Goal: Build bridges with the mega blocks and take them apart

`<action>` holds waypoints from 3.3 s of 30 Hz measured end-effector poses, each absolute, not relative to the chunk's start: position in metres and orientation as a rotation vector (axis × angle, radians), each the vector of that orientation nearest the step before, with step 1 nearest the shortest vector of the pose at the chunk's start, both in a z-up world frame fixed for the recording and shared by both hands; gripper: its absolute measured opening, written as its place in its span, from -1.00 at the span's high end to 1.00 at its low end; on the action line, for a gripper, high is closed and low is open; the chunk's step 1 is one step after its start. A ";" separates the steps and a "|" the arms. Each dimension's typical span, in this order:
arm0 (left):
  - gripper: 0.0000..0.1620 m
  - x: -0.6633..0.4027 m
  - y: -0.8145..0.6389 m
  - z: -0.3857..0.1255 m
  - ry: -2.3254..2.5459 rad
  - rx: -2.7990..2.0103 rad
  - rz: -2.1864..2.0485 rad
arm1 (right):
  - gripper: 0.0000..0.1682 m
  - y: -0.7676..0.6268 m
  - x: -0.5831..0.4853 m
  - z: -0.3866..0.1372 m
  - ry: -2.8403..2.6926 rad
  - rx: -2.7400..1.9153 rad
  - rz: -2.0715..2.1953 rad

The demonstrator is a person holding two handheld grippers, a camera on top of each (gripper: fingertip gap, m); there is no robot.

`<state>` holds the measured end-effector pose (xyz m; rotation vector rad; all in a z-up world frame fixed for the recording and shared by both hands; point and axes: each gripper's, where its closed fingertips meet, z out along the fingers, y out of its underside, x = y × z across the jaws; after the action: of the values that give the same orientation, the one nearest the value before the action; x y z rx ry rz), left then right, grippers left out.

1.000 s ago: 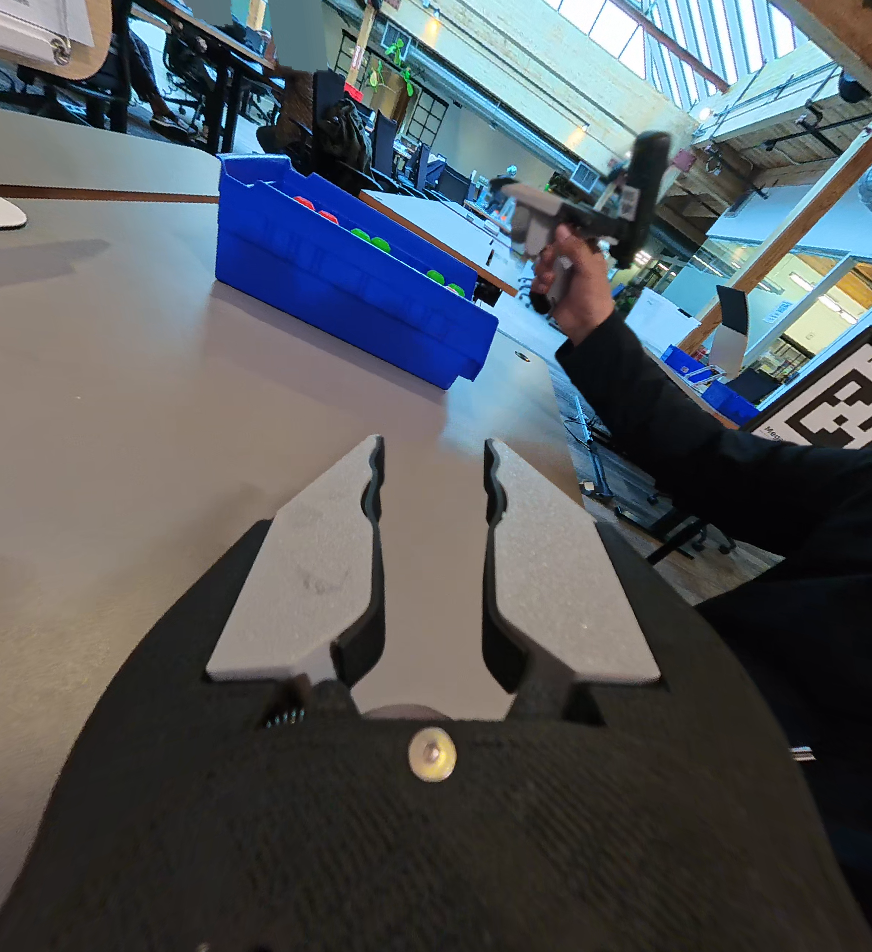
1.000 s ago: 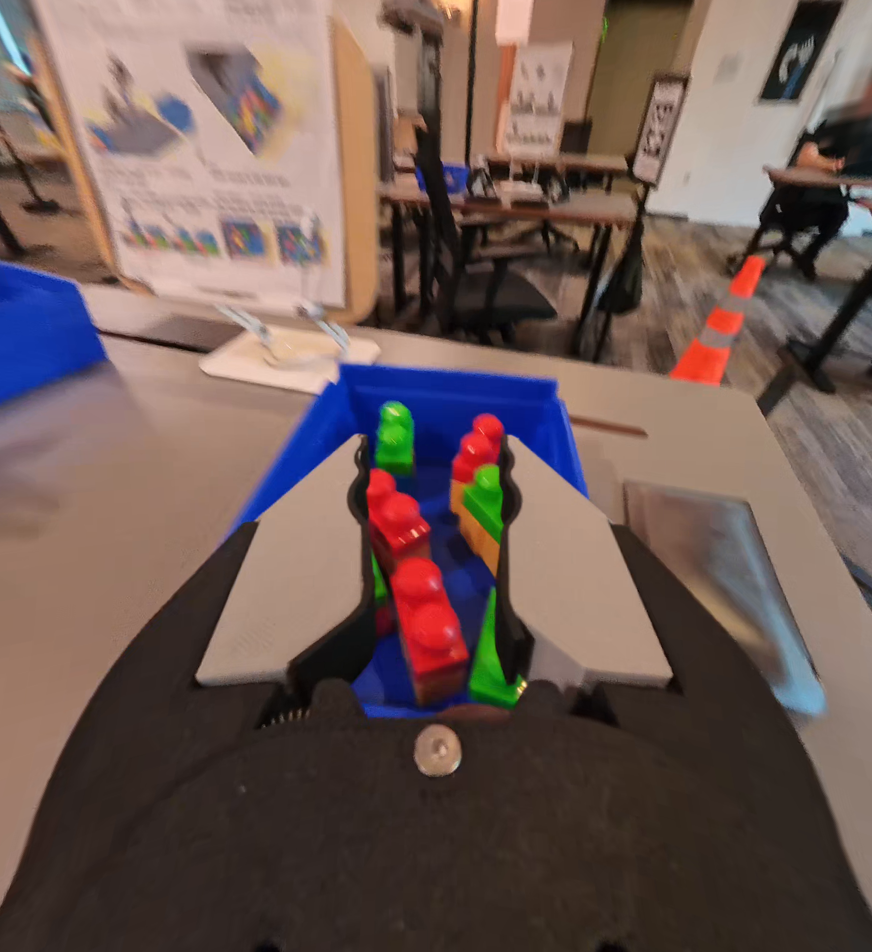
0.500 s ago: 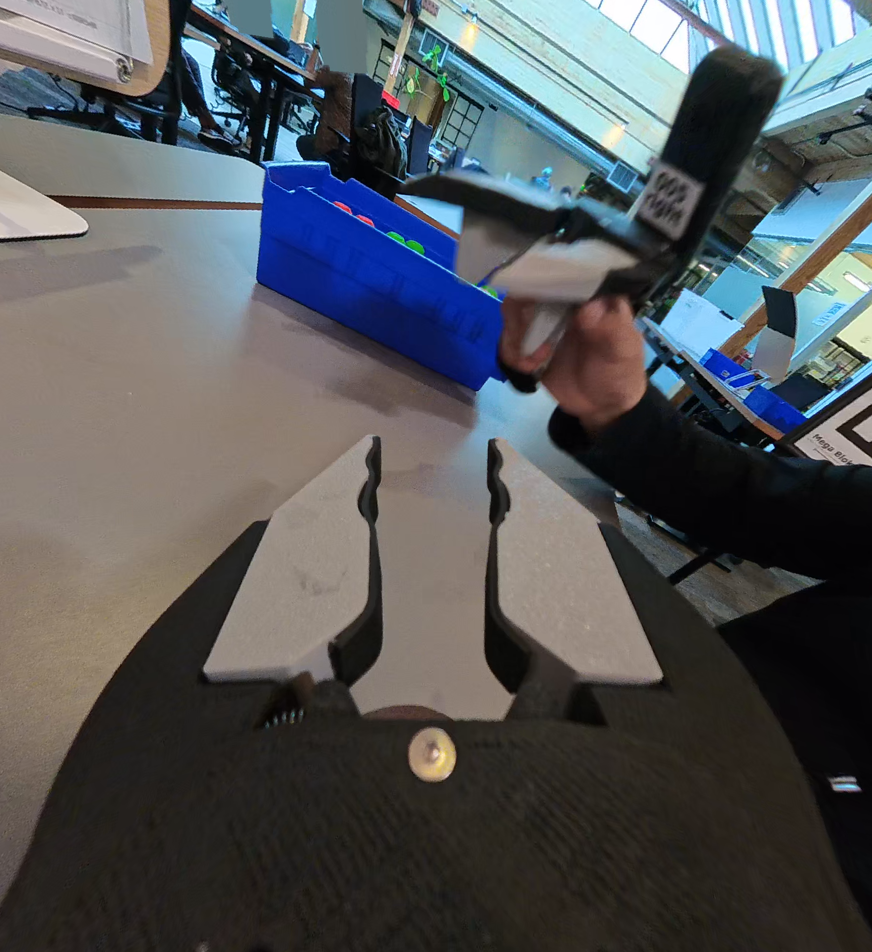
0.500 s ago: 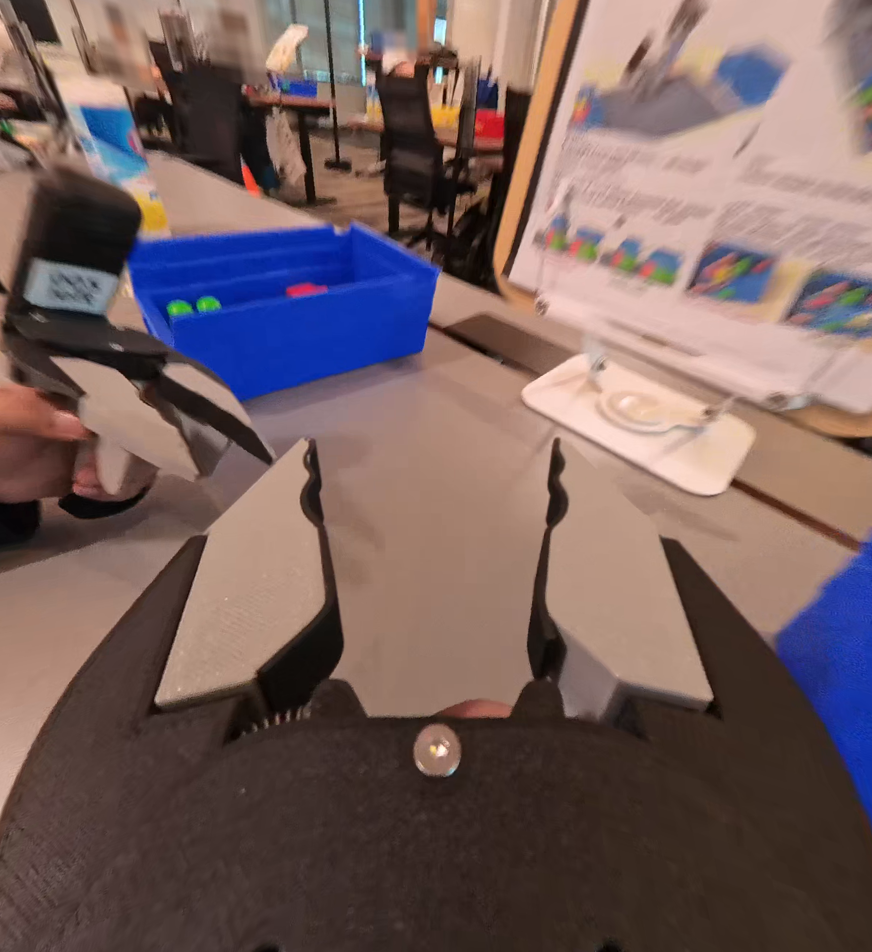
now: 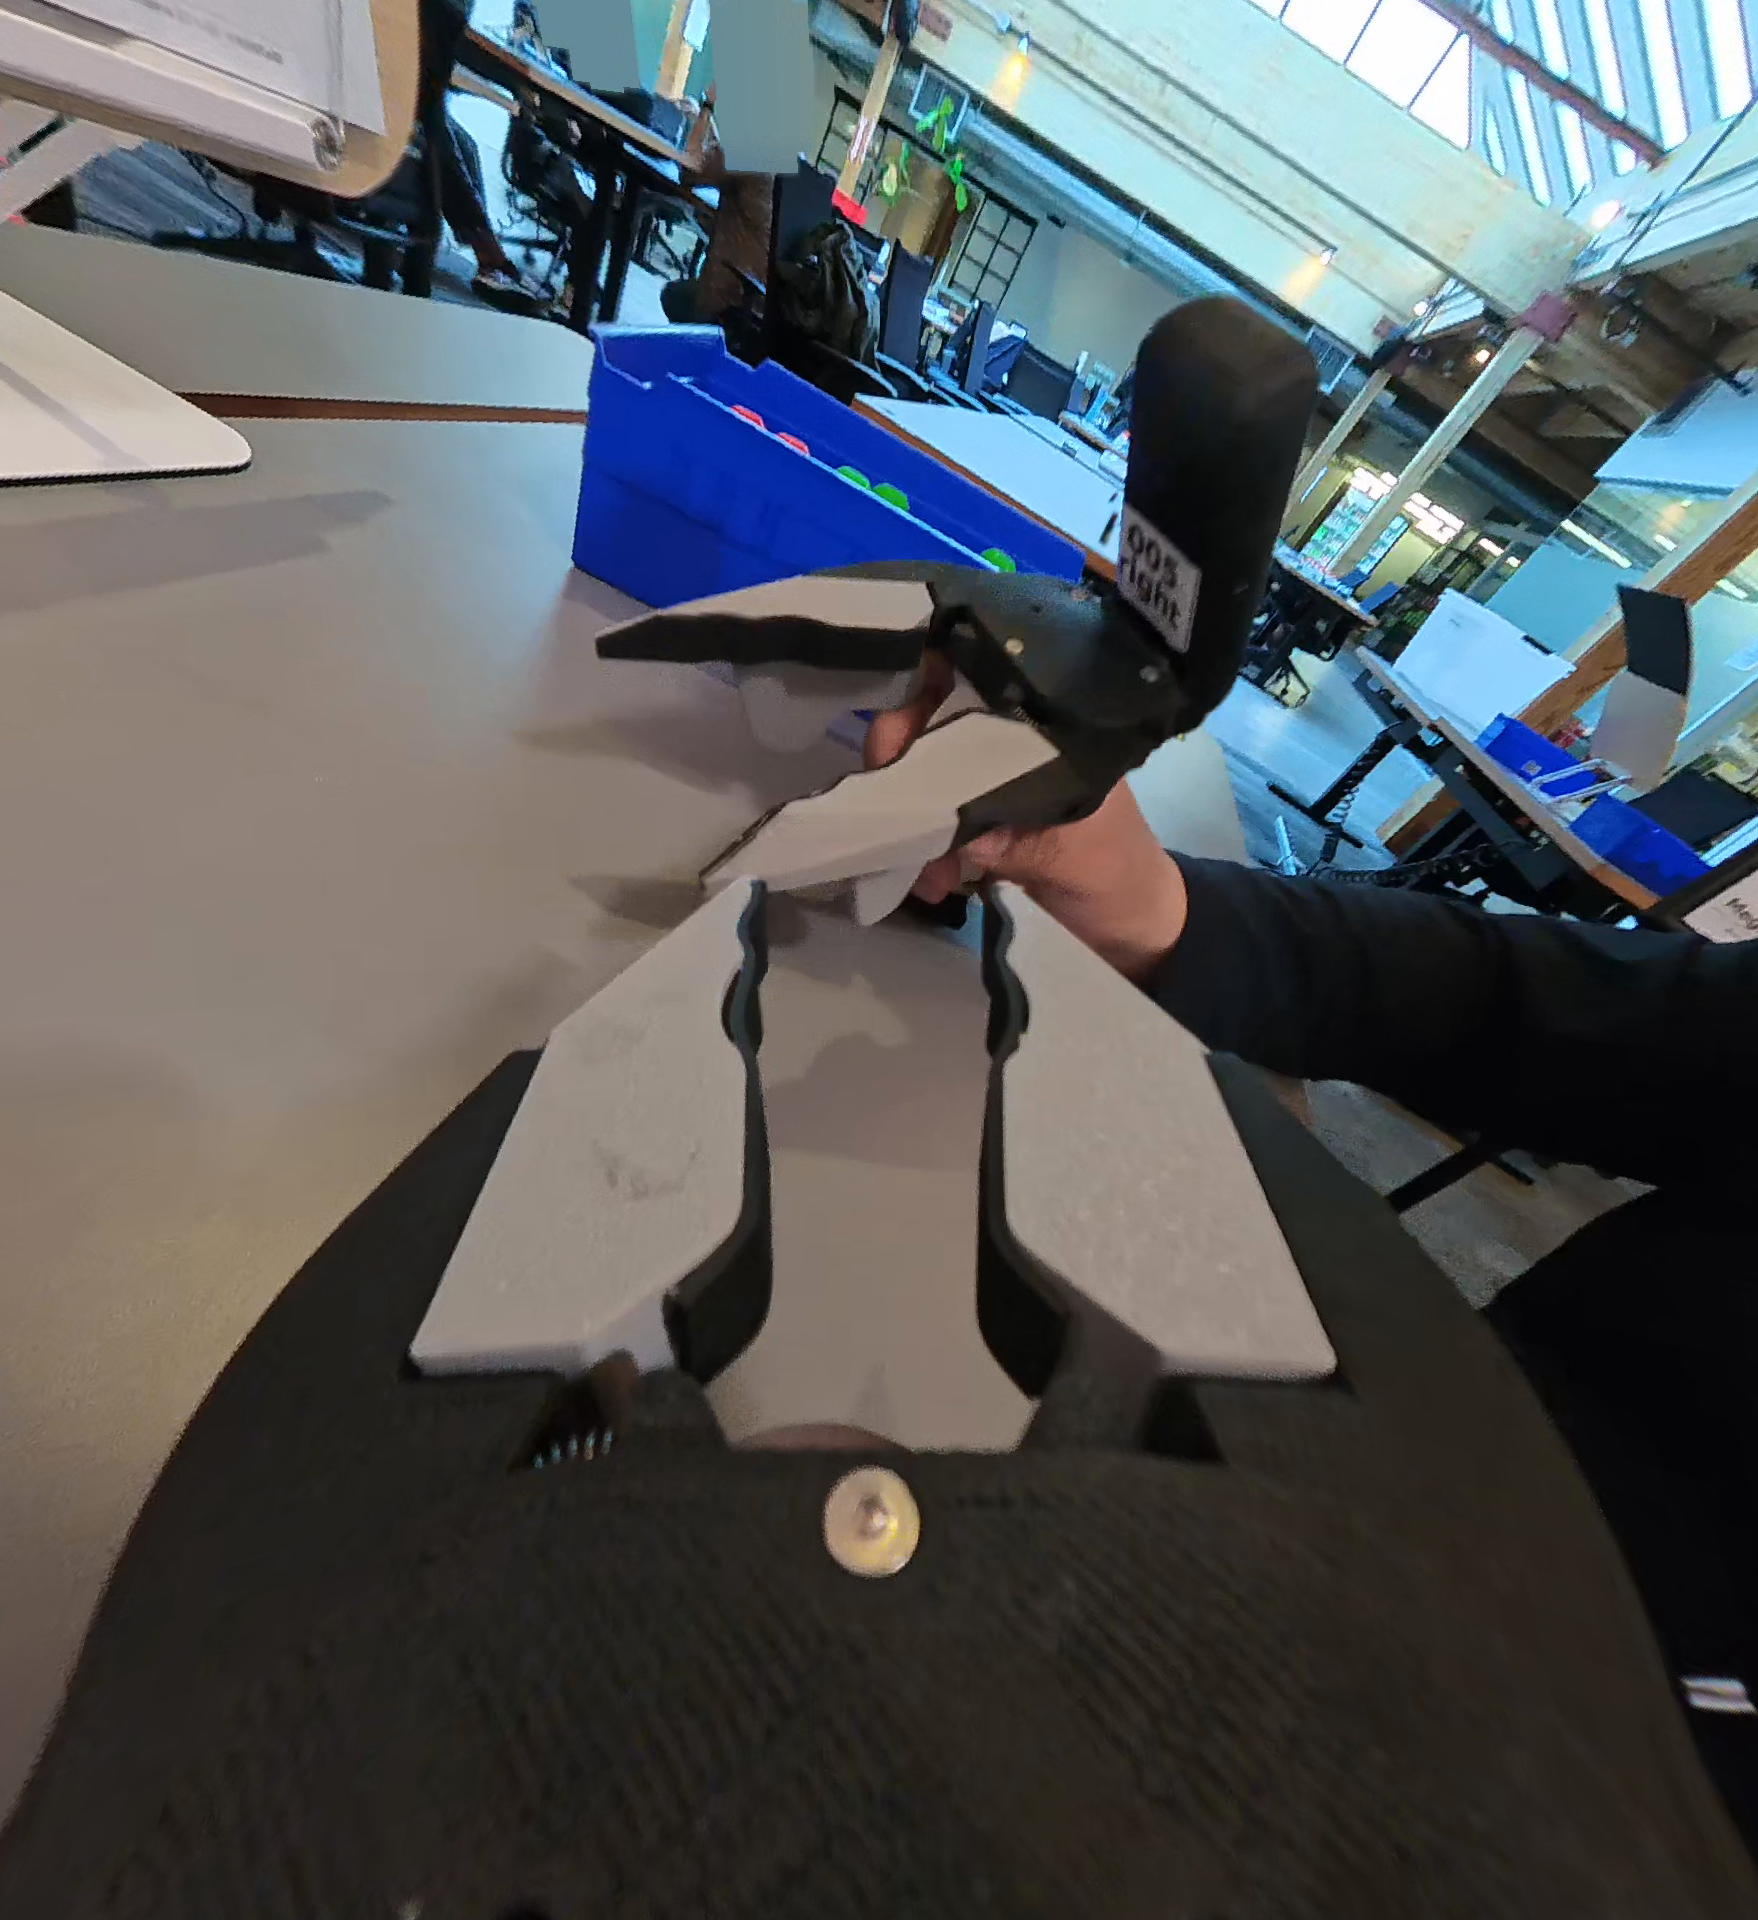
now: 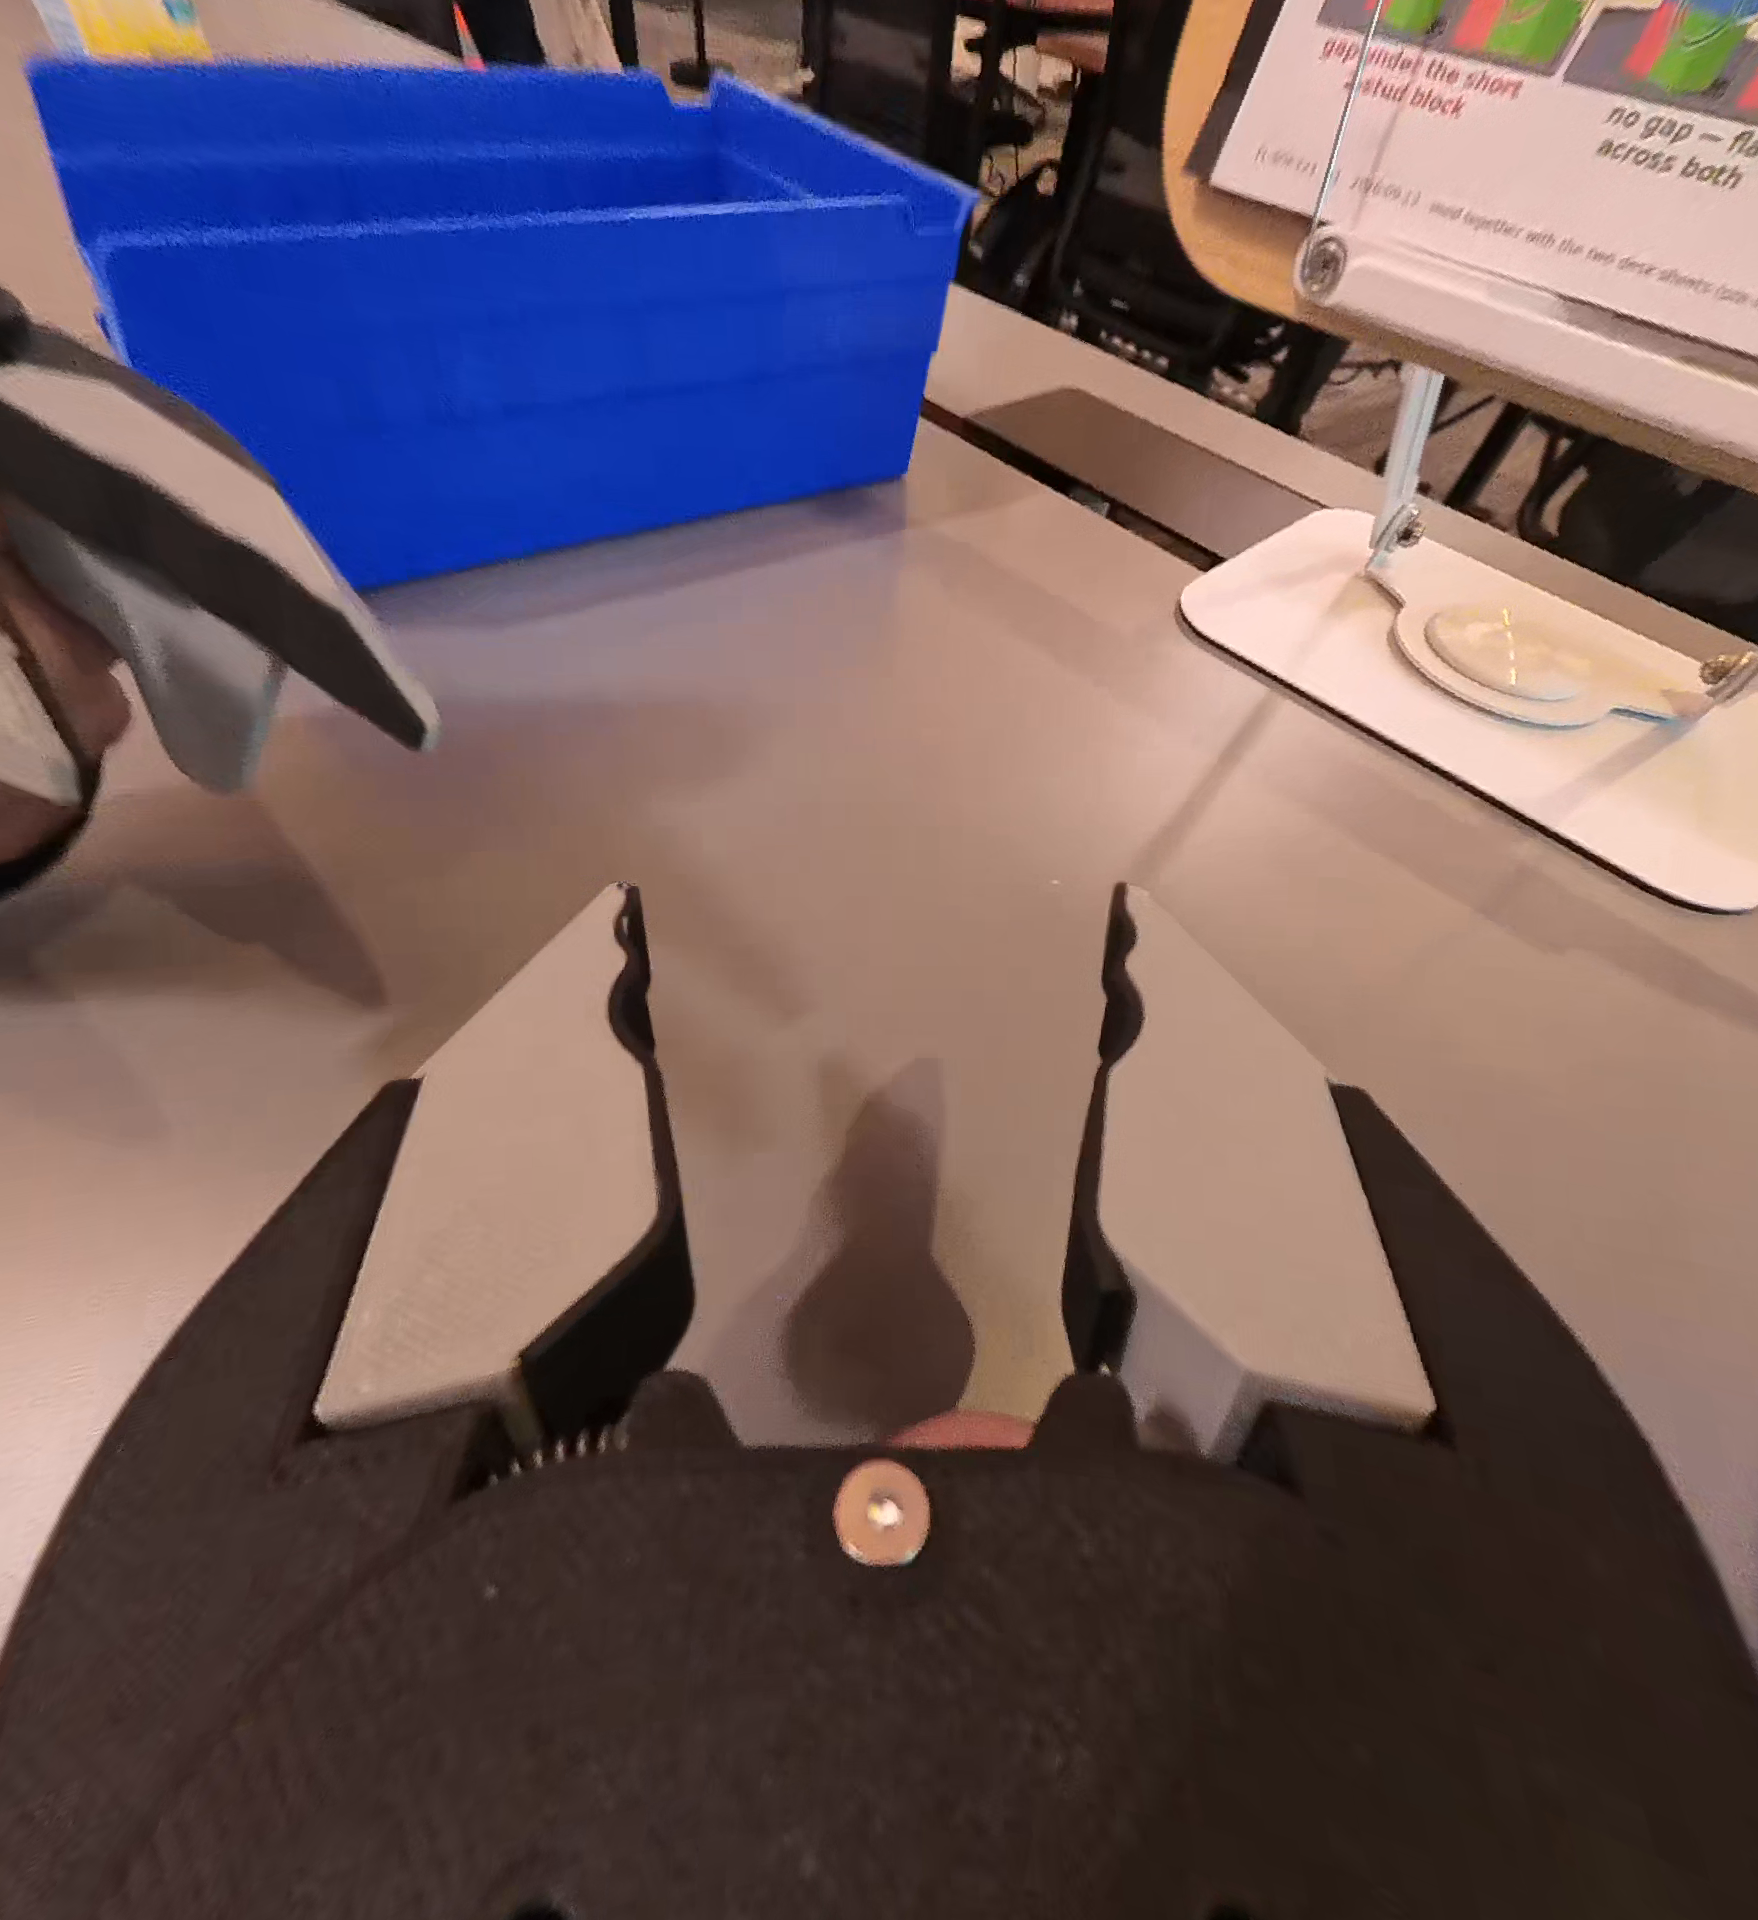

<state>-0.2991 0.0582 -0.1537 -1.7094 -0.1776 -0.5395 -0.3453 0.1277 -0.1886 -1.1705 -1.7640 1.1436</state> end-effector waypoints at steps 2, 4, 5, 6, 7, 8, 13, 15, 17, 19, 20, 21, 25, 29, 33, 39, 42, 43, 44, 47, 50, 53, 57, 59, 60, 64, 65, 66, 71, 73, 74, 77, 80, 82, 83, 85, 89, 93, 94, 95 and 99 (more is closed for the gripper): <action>0.52 -0.297 0.061 -0.159 -0.171 -1.732 -0.527 | -0.02 0.126 -0.344 -0.189 -1.775 -1.168 1.161; 0.52 -0.295 0.063 -0.162 -0.166 -1.744 -0.509 | -0.02 0.122 -0.342 -0.191 -1.793 -1.167 1.159; 0.52 -0.294 0.064 -0.163 -0.161 -1.750 -0.503 | -0.02 0.121 -0.342 -0.192 -1.799 -1.164 1.158; 0.52 -0.293 0.064 -0.163 -0.156 -1.755 -0.502 | -0.02 0.120 -0.342 -0.192 -1.801 -1.160 1.157; 0.52 -0.292 0.064 -0.164 -0.153 -1.757 -0.501 | -0.02 0.119 -0.341 -0.191 -1.802 -1.157 1.158; 0.52 -0.292 0.064 -0.164 -0.155 -1.757 -0.499 | -0.02 0.118 -0.341 -0.190 -1.801 -1.153 1.161; 0.52 -0.297 0.063 -0.164 -0.181 -1.745 -0.499 | -0.02 0.113 -0.338 -0.191 -1.805 -1.157 1.186; 0.52 -0.299 0.063 -0.165 -0.188 -1.744 -0.502 | -0.02 0.113 -0.338 -0.192 -1.805 -1.158 1.185; 0.52 -0.299 0.062 -0.165 -0.191 -1.742 -0.507 | -0.02 0.113 -0.338 -0.192 -1.803 -1.157 1.185; 0.52 -0.299 0.063 -0.165 -0.189 -1.744 -0.506 | -0.01 0.113 -0.338 -0.191 -1.798 -1.156 1.189; 0.52 -0.298 0.063 -0.165 -0.186 -1.745 -0.505 | -0.01 0.114 -0.338 -0.191 -1.797 -1.156 1.189; 0.52 -0.298 0.062 -0.165 -0.182 -1.746 -0.504 | -0.01 0.114 -0.338 -0.191 -1.794 -1.155 1.189; 0.52 -0.298 0.062 -0.163 -0.180 -1.738 -0.504 | 0.00 0.114 -0.338 -0.189 -1.786 -1.144 1.187; 0.50 -0.295 0.060 -0.156 -0.167 -1.698 -0.547 | 0.01 0.112 -0.336 -0.183 -1.766 -1.121 1.202; 0.50 -0.298 0.058 -0.152 -0.175 -1.666 -0.564 | 0.02 0.110 -0.334 -0.177 -1.751 -1.094 1.218; 0.49 -0.300 0.057 -0.150 -0.169 -1.658 -0.540 | 0.02 0.106 -0.333 -0.176 -1.759 -1.081 1.222; 0.49 -0.301 0.054 -0.143 -0.157 -1.633 -0.521 | 0.03 0.106 -0.333 -0.175 -1.758 -1.077 1.224; 0.49 -0.302 0.052 -0.140 -0.154 -1.620 -0.520 | 0.03 0.106 -0.332 -0.175 -1.757 -1.077 1.225; 0.48 -0.302 0.050 -0.137 -0.152 -1.605 -0.518 | 0.03 0.106 -0.332 -0.174 -1.755 -1.076 1.225; 0.47 -0.308 0.040 -0.118 -0.152 -1.537 -0.484 | 0.03 0.106 -0.332 -0.173 -1.750 -1.076 1.229; 0.46 -0.335 0.006 -0.076 -0.214 -1.401 -0.383 | 0.03 0.108 -0.331 -0.171 -1.738 -1.082 1.238; 0.46 -0.407 -0.044 -0.041 -0.401 -1.382 -0.057 | 0.04 0.109 -0.330 -0.170 -1.729 -1.090 1.258; 0.36 -0.507 -0.087 -0.065 -0.706 -1.701 0.169 | 0.04 0.105 -0.330 -0.170 -1.737 -1.093 1.280; 0.36 -0.550 -0.101 -0.082 -0.815 -1.812 0.284 | 0.04 0.102 -0.330 -0.171 -1.746 -1.084 1.278; 0.37 -0.569 -0.104 -0.091 -0.850 -1.856 0.330 | 0.04 0.101 -0.330 -0.172 -1.752 -1.079 1.272; 0.41 -0.608 -0.073 -0.142 -0.816 -2.059 0.182 | 0.04 0.100 -0.332 -0.178 -1.773 -1.074 1.242; 0.42 -0.617 -0.068 -0.159 -0.812 -2.126 0.163 | 0.04 0.101 -0.333 -0.179 -1.774 -1.079 1.242; 0.42 -0.628 -0.068 -0.176 -0.825 -2.198 0.177 | 0.04 0.102 -0.333 -0.179 -1.774 -1.087 1.246; 0.44 -0.663 -0.069 -0.216 -0.820 -2.399 0.274 | 0.04 0.111 -0.337 -0.180 -1.750 -1.131 1.278; 0.46 -0.673 -0.072 -0.221 -0.807 -2.458 0.356 | 0.04 0.112 -0.338 -0.181 -1.752 -1.148 1.292; 0.50 -0.674 -0.074 -0.227 -0.791 -2.513 0.376 | 0.04 0.112 -0.338 -0.182 -1.755 -1.153 1.299; 0.57 -0.665 -0.071 -0.242 -0.729 -2.580 0.336 | 0.04 0.111 -0.337 -0.181 -1.756 -1.151 1.308; 0.58 -0.660 -0.074 -0.246 -0.769 -2.579 0.307 | 0.05 0.108 -0.335 -0.179 -1.757 -1.138 1.318; 0.57 -0.653 -0.075 -0.246 -0.767 -2.562 0.292 | 0.06 0.105 -0.334 -0.178 -1.766 -1.128 1.316; 0.57 -0.649 -0.075 -0.243 -0.765 -2.533 0.294 | 0.06 0.104 -0.333 -0.179 -1.770 -1.123 1.314; 0.58 -0.643 -0.072 -0.223 -0.776 -2.408 0.295 | 0.06 0.102 -0.333 -0.179 -1.777 -1.114 1.307; 0.58 -0.606 -0.059 -0.144 -0.693 -2.036 0.188 | 0.06 0.102 -0.331 -0.173 -1.769 -1.097 1.315; 0.58 -0.492 -0.029 -0.067 -0.265 -1.811 0.017 | 0.07 0.095 -0.324 -0.159 -1.758 -1.084 1.457; 0.58 -0.462 -0.021 -0.062 -0.184 -1.800 -0.005 | 0.07 0.091 -0.321 -0.154 -1.764 -1.073 1.510; 0.58 -0.433 -0.012 -0.062 -0.114 -1.787 -0.047 | 0.06 0.085 -0.317 -0.149 -1.777 -1.056 1.572; 0.58 -0.338 0.023 -0.075 0.093 -1.669 -0.300 | 0.05 0.070 -0.303 -0.128 -1.783 -0.973 1.773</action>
<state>-0.3383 0.0227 -0.0752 -1.6694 0.0926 -0.3001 -0.3027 0.0697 -0.1276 -0.9733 -1.7833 1.7734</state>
